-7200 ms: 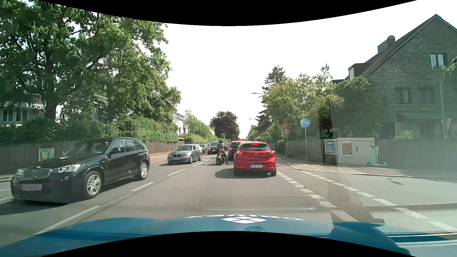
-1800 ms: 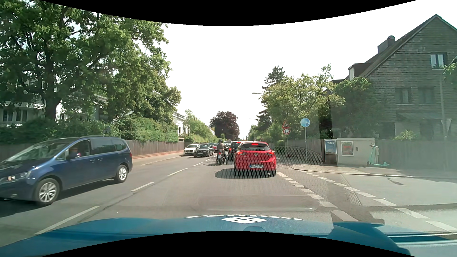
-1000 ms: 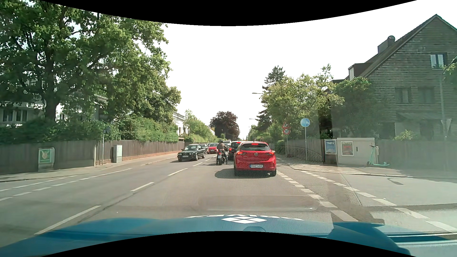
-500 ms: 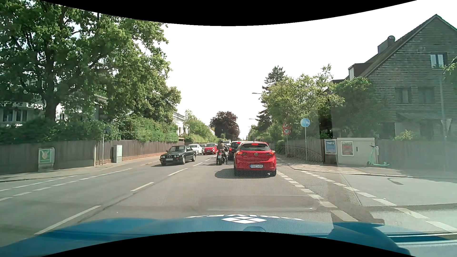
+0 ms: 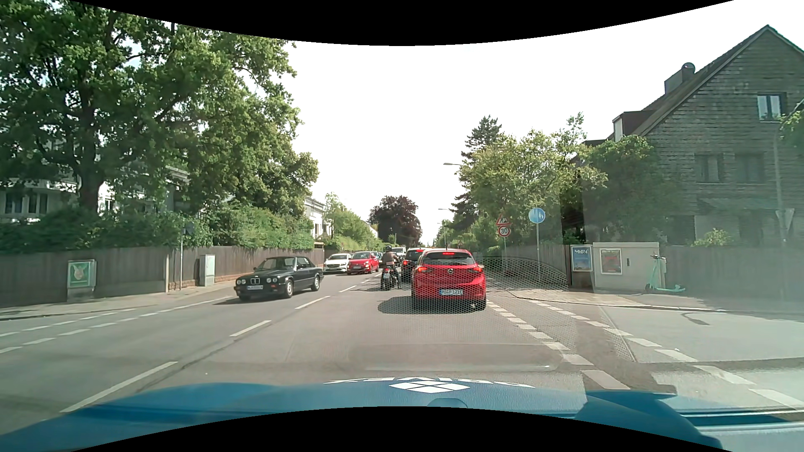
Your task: Follow the waypoints while adhering to traffic rules and regulations
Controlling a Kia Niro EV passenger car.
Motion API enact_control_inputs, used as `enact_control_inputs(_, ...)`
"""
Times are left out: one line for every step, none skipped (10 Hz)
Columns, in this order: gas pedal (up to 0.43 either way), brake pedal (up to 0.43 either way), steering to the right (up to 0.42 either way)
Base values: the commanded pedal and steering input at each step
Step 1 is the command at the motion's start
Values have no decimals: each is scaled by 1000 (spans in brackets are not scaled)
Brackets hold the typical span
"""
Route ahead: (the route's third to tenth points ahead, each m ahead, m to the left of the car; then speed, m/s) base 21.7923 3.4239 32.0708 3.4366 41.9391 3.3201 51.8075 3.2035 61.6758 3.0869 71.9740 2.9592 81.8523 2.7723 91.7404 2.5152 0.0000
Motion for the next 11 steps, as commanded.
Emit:
enact_control_inputs(0,421,0)
enact_control_inputs(0,421,0)
enact_control_inputs(0,421,-1)
enact_control_inputs(0,421,0)
enact_control_inputs(0,421,0)
enact_control_inputs(0,421,-1)
enact_control_inputs(0,421,-1)
enact_control_inputs(0,421,0)
enact_control_inputs(0,421,-1)
enact_control_inputs(0,421,0)
enact_control_inputs(0,421,0)
